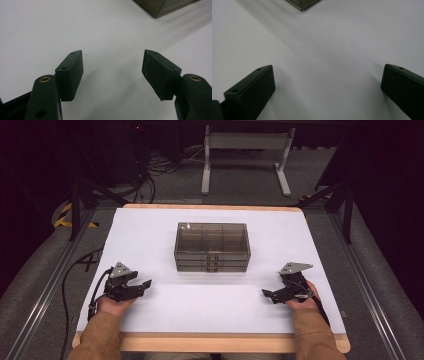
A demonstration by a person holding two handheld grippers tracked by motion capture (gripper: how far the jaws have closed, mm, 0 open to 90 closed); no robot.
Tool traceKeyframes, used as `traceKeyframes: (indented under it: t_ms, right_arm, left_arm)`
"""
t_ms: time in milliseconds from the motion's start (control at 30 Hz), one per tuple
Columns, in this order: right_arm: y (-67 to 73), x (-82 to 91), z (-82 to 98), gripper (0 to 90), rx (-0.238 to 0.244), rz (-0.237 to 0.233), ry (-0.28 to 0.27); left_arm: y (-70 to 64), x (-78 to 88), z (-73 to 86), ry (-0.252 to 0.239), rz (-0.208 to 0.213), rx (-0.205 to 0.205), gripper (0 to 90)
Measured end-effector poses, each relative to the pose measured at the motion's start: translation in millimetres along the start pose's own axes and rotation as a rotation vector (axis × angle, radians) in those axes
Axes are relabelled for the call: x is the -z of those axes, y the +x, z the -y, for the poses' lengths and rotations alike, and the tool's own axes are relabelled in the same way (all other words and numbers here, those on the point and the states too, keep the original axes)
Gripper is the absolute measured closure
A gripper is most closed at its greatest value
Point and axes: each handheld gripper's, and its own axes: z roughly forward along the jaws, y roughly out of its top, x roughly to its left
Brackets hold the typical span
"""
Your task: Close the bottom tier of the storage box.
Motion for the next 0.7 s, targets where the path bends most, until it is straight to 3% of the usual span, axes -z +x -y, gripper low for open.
traceKeyframes:
  t_ms: [700]
  right_arm:
    - [0.3, -0.2, 0.3, 0.0, 0.0, 0.002, -0.001]
  left_arm:
    - [-2.9, -3.4, 0.3, 0.028, -0.011, -0.021, 34.3]
